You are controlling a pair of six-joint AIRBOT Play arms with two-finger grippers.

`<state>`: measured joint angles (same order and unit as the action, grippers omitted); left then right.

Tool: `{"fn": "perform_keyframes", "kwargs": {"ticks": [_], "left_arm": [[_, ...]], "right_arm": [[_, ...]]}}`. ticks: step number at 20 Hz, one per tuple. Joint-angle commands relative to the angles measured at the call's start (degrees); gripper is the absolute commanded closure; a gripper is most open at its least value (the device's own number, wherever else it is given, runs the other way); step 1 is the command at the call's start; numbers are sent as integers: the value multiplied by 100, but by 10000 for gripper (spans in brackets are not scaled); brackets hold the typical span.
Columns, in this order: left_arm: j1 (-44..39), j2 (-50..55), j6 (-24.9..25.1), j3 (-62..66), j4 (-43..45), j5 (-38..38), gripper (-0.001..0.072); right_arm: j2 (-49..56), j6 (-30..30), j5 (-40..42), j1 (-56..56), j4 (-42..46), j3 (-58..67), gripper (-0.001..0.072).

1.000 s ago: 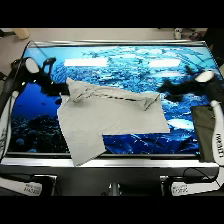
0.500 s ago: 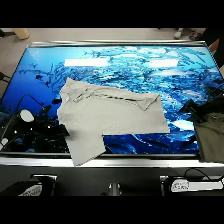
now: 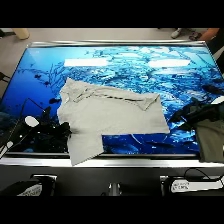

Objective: Fold the shirts.

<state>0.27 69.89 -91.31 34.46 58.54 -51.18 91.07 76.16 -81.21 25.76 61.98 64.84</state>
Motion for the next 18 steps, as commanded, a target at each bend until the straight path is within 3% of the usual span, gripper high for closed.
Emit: {"fn": "perform_keyframes", "kwargs": {"ticks": [1, 3, 4, 5, 6, 7, 9, 12, 16, 18], "left_arm": [[-35, -70, 125, 44, -72, 155, 639], [-35, -240, 157, 72, -70, 153, 680], [-35, -337, 157, 85, -68, 153, 680], [-35, -426, 157, 90, -70, 153, 680], [-33, -533, 188, 105, -66, 151, 680], [-9, -647, 350, 205, -44, 70, 681], [109, -970, 542, 835, 245, -280, 683], [326, -1720, 544, 2946, 962, -603, 683], [492, -2321, 531, 6612, 1244, -345, 682], [487, -2487, 391, 7770, 1115, -258, 682]], "right_arm": [[190, -186, 299, -472, 0, -278, 82], [358, -90, 560, -822, 74, -278, 88], [411, -4, 638, -964, 59, -278, 148], [428, 76, 726, -1113, 57, -278, 341], [413, 120, 787, -1259, 55, -243, 625], [354, 116, 588, -1344, 15, -101, 681], [24, 94, 251, -1384, -59, 433, 682], [-1130, 310, 170, -1335, -68, 1991, 682], [-3276, 459, 1182, -1338, 63, 4094, 681], [-4354, 498, 1862, -1335, 356, 4385, 682]]}}
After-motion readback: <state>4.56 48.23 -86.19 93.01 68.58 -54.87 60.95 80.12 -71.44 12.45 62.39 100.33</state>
